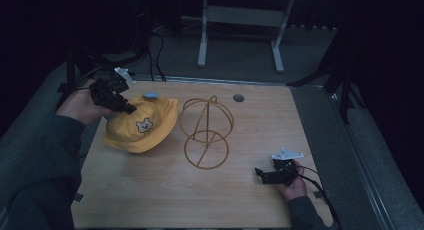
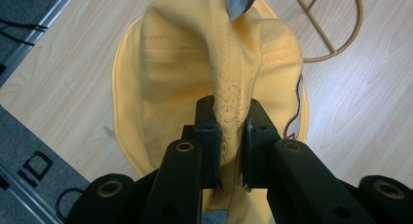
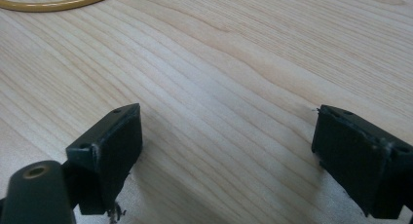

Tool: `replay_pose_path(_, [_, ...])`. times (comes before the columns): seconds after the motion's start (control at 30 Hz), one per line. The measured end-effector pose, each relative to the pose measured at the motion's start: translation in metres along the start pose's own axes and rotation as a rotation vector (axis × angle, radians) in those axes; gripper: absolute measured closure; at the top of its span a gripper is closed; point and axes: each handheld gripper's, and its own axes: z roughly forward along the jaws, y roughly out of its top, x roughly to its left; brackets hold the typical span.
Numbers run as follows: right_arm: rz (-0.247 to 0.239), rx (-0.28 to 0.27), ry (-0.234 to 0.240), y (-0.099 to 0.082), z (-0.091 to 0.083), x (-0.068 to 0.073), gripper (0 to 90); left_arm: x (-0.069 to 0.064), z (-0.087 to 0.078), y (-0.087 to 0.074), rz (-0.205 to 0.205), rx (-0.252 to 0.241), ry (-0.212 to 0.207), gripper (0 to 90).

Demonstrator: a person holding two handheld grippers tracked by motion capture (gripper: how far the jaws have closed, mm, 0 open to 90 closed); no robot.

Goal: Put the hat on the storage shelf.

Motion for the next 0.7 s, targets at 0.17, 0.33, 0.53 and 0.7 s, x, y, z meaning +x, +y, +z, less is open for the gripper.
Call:
replay_pose_path(0.17, [-0.001,0.000,0.000,0.000,0.000,0.000,11.1,0.002,-0.004,-0.001,0.005,0.002,0.006,80.0])
replay_pose_path(0.33, [0.000,0.000,0.000,0.000,0.000,0.000,11.2,0.004,-0.006,-0.002,0.006,-0.005,-0.014,80.0])
replay_pose_path(0.53, [-0.001,0.000,0.000,0.000,0.000,0.000,11.1,0.004,-0.010,0.000,0.017,-0.020,-0.016,79.8])
replay_pose_path(0.7, [-0.001,0.001,0.000,0.000,0.000,0.000,11.1,0.003,-0.015,0.003,0.039,-0.034,-0.028,79.6])
